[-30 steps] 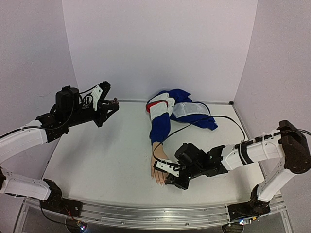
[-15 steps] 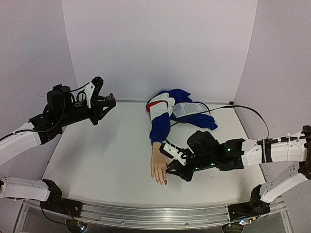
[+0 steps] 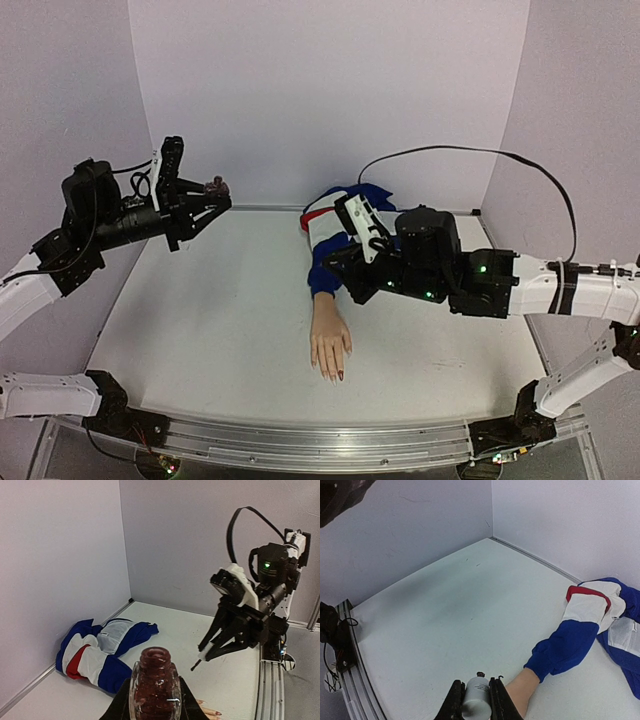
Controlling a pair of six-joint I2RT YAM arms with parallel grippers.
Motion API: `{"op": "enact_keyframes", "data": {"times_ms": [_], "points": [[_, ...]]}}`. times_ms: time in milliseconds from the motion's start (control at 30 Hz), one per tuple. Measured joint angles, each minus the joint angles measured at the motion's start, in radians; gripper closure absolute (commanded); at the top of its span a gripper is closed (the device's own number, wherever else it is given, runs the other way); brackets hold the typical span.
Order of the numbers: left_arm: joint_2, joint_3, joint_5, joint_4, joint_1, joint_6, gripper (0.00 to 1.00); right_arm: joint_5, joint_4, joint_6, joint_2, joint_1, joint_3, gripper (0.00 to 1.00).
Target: Paint the nails
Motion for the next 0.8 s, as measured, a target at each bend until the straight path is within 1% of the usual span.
{"op": "enact_keyframes", "data": {"times_ms": [67,167,267,367,400,533,800], "points": [[-0.032,-0.001,0.031,-0.024,0.0,0.009,1.0,-0.006,0.002,0.007,0.018,-0.008,0.035,1.0],[-0.085,-0.039,0.048,-0.04,0.0,0.042,1.0,-0.072,0.002,0.028,0.036,-0.035,0.063,1.0],[-0.099,-0.092,0.064,-0.055,0.0,0.098,1.0,-0.196,0.004,0.053,0.052,-0.096,0.08,1.0],[-0.067,-0.127,0.083,-0.066,-0.005,0.147,1.0,-0.327,0.011,0.064,0.076,-0.14,0.102,1.0],[-0.051,-0.138,0.09,-0.072,-0.008,0.163,1.0,-0.394,0.016,0.067,0.091,-0.149,0.121,1.0],[-0.018,-0.171,0.125,-0.119,-0.023,0.206,1.0,-0.555,0.032,0.067,0.129,-0.146,0.185,1.0],[-0.018,-0.171,0.125,-0.17,-0.045,0.285,1.0,-0.746,0.048,0.063,0.168,-0.142,0.306,1.0]]}}
